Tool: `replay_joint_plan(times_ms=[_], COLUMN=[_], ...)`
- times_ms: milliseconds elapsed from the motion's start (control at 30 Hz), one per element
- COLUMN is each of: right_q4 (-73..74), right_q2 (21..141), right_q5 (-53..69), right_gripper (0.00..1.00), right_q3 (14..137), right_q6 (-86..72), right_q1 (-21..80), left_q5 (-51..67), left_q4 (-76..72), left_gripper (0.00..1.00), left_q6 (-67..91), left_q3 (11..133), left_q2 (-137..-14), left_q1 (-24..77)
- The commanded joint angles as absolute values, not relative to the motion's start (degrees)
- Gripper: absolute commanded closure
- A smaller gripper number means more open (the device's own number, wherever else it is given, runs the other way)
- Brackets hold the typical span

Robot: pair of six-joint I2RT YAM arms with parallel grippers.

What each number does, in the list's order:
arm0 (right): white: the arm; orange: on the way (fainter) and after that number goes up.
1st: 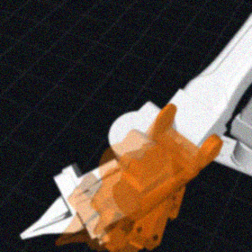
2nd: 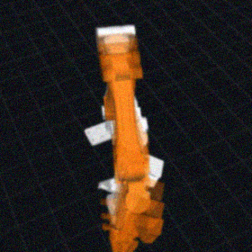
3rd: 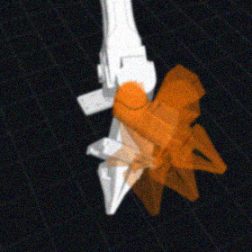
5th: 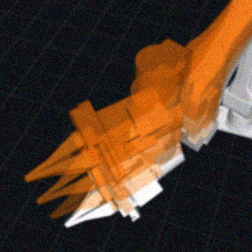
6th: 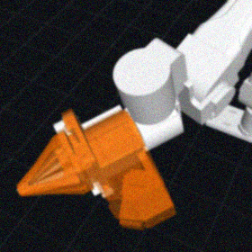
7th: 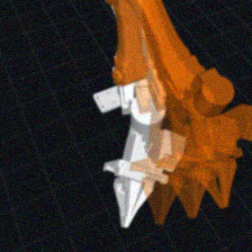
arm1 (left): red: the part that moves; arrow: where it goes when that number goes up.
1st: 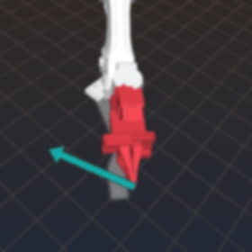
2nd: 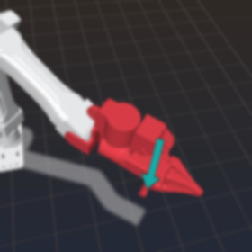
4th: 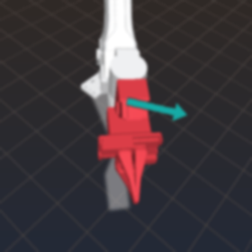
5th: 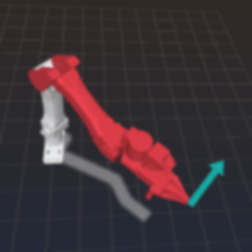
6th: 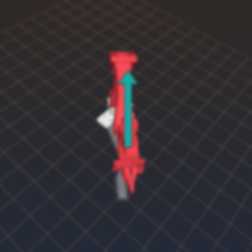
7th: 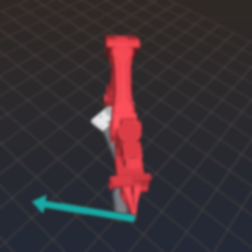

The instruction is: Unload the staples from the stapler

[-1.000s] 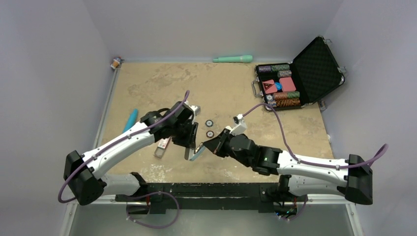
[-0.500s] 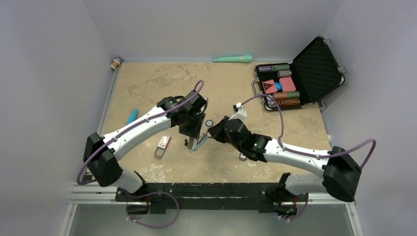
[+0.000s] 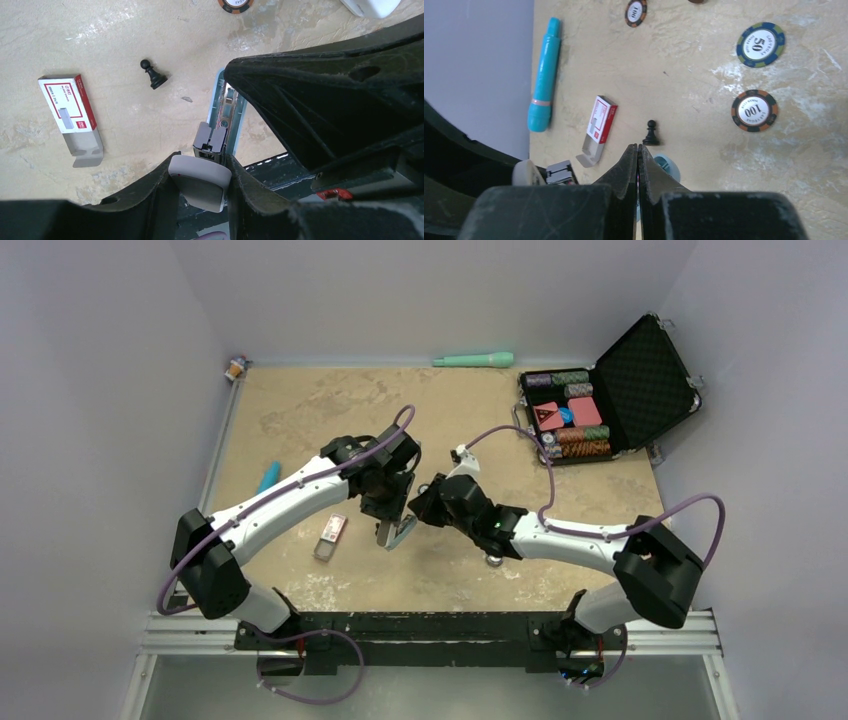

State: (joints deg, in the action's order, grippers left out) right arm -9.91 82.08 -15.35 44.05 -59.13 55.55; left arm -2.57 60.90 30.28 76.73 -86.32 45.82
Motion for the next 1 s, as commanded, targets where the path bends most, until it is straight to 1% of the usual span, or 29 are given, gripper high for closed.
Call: replay_joint_plan(times_ms=[0,433,967], right_q4=[-17.03,-21.12,-20.90], right_q2=[80.92,83.19,83.67], right_q5=[-13.28,-11.09,-10.34], right_gripper=[1.00,1.00,1.00], right_q3=[43.77,40.43,39.73], right_q6=[-57.72,-58.09,-58.01], right_q1=[55.72,55.77,55.79], left_q5=[-3.62,-3.18,-2.67], left_q4=[60.64,60.09,60.16], left_gripper=[1.00,1.00,1.00], left_q6=[29.09,29.44,29.62], left_q3=[79.60,80.16,82.00], left_q2=[-85.79,-85.86,-86.98], left_q1=[46.04,45.99,46.00])
